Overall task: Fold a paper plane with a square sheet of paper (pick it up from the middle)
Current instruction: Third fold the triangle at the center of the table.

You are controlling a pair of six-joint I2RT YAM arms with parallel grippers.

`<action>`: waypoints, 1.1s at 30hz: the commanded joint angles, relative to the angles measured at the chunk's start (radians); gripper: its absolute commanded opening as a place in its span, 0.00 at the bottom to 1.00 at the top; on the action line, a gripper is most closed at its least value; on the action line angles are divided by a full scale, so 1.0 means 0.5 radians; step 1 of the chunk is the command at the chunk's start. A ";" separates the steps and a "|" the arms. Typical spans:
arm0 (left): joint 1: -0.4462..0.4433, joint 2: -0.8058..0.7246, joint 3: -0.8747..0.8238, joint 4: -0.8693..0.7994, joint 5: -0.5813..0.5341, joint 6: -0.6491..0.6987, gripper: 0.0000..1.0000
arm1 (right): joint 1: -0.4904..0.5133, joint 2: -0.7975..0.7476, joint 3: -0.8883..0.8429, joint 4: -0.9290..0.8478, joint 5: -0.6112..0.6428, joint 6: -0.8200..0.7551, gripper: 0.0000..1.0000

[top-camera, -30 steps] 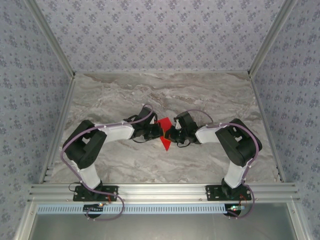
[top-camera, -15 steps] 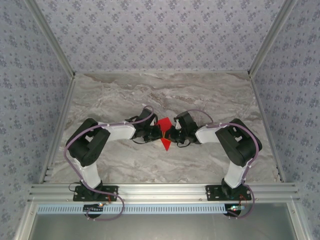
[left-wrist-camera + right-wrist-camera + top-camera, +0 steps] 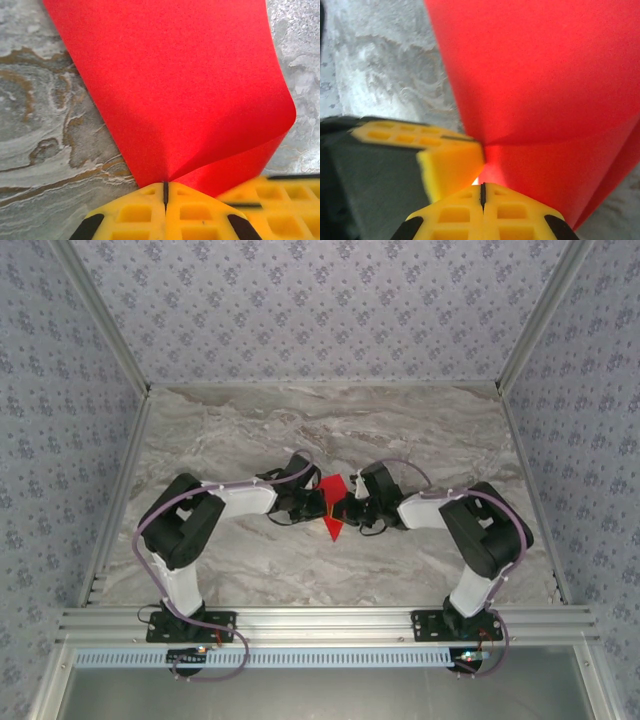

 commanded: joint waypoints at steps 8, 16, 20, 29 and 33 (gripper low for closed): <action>-0.042 0.123 -0.044 -0.242 -0.225 0.043 0.00 | 0.068 -0.185 -0.282 0.018 -0.208 -0.055 0.00; -0.040 0.123 -0.043 -0.272 -0.287 0.020 0.00 | 0.090 -0.186 -0.291 -0.003 -0.219 -0.074 0.00; -0.041 0.123 -0.044 -0.275 -0.300 0.014 0.00 | 0.088 -0.167 -0.280 -0.081 -0.160 -0.111 0.00; -0.041 0.120 -0.037 -0.288 -0.306 0.024 0.00 | 0.075 -0.207 -0.242 -0.185 -0.165 -0.156 0.00; -0.041 0.114 -0.023 -0.304 -0.309 0.046 0.00 | -0.049 -0.325 -0.113 -0.276 -0.085 -0.167 0.00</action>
